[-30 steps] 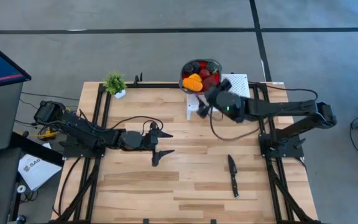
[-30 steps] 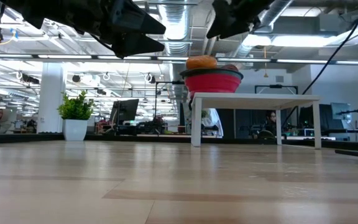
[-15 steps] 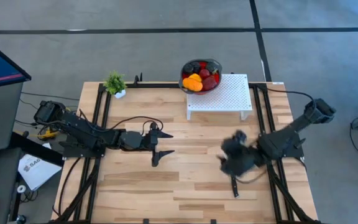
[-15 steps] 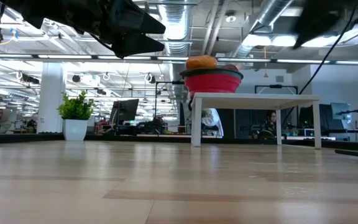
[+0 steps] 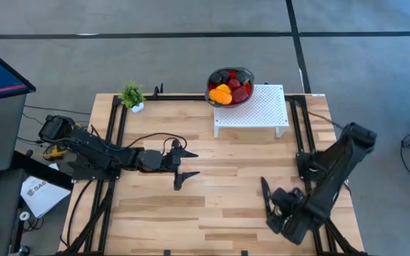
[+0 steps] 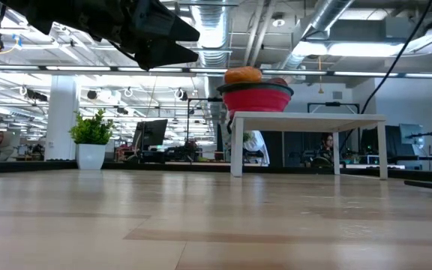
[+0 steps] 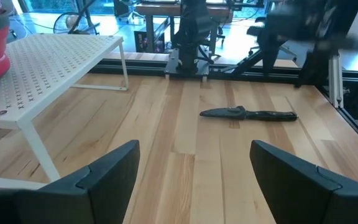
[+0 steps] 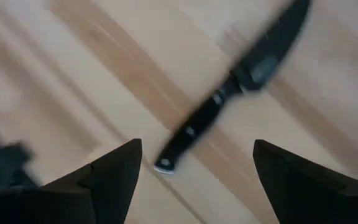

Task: Pick & Place Fruit
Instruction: Put the knife on the shelf to the right of the red strainer bowl

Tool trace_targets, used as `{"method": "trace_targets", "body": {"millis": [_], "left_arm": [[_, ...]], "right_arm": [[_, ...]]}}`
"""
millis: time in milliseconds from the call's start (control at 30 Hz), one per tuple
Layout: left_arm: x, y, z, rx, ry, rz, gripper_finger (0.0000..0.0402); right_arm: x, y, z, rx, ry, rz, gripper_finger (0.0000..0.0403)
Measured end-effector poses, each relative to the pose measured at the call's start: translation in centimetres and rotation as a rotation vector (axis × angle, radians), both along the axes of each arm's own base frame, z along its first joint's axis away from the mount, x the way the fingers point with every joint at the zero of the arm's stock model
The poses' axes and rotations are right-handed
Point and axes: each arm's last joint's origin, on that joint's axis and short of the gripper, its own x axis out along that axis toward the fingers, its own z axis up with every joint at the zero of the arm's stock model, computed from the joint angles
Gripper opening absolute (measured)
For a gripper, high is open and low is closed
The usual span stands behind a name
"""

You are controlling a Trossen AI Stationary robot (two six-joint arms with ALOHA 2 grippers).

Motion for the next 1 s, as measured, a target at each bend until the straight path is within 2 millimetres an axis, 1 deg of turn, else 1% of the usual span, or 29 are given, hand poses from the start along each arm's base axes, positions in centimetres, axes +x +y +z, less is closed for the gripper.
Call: {"method": "trace_targets", "body": {"millis": [133, 233, 400, 533, 633, 733, 900, 1000], "left_arm": [[0.0, 0.0, 0.0, 0.000, 0.000, 0.000, 0.0298], [0.0, 0.0, 0.0, 0.000, 0.000, 0.000, 0.0298], [0.0, 0.0, 0.0, 0.000, 0.000, 0.000, 0.0298], [0.0, 0.0, 0.0, 0.000, 0.000, -0.001, 0.0298], [0.0, 0.0, 0.0, 0.000, 0.000, -0.001, 0.0298], [0.0, 0.0, 0.0, 0.000, 0.000, -0.002, 0.0298], [0.0, 0.0, 0.0, -0.001, 0.000, -0.005, 0.0298], [0.0, 0.0, 0.0, -0.001, 0.000, -0.005, 0.0298]], "right_arm": [[0.6, 1.1, -3.0, -0.018, 0.103, -0.133, 0.0301], [1.0, 1.8, -4.1, -0.036, 0.115, -0.169, 0.0301], [1.3, 2.2, -5.2, -0.059, 0.122, -0.220, 0.0301], [1.6, 2.3, -5.3, -0.057, 0.078, -0.222, 0.0300], [1.8, 2.3, -5.2, -0.071, 0.021, -0.221, 0.0288], [1.9, 2.3, -5.3, -0.077, 0.008, -0.222, 0.0272], [2.3, 2.4, -7.0, -0.132, 0.029, -0.231, 0.0248], [2.5, 2.5, -8.5, -0.171, 0.051, -0.232, 0.0235]]}}
